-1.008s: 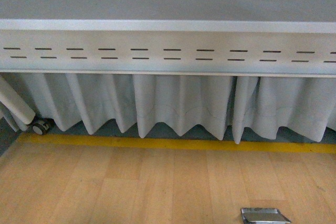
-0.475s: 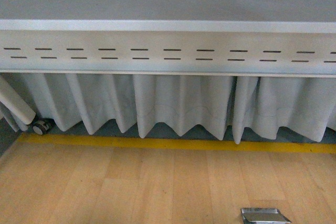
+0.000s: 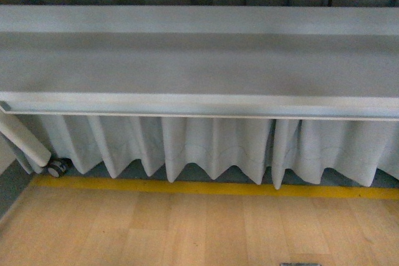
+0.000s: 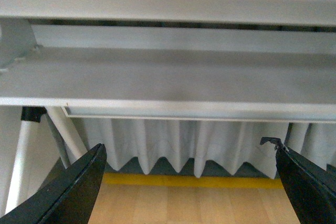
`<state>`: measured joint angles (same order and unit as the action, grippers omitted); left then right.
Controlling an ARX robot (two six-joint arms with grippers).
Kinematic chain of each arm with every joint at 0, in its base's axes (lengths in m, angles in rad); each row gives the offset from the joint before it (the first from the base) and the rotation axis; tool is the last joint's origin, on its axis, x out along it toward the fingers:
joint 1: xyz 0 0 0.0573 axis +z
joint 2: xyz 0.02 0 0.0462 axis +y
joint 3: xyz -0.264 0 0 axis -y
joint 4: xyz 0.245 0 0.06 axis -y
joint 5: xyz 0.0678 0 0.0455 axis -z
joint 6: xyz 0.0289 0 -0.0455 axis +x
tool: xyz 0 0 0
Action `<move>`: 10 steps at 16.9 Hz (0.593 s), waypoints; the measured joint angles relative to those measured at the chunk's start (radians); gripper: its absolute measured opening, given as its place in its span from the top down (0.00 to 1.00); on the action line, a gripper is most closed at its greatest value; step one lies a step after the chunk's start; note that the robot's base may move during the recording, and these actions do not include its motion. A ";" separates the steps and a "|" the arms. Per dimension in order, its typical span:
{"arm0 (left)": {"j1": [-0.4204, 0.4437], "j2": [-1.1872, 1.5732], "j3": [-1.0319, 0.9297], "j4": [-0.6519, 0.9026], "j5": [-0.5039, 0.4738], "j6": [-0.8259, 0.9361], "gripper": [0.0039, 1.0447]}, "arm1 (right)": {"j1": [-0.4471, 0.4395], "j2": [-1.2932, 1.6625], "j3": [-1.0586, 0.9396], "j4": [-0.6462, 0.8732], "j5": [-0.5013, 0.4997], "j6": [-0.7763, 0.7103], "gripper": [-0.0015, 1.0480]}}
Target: Open oven
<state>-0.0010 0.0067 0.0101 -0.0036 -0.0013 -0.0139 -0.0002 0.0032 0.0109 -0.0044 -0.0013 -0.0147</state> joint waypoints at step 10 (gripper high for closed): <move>0.000 0.000 0.000 0.000 0.000 0.000 0.06 | 0.000 0.000 0.000 0.001 0.001 0.000 0.06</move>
<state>-0.0010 0.0067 0.0101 -0.0036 -0.0013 -0.0143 -0.0002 0.0032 0.0109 -0.0036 -0.0002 -0.0151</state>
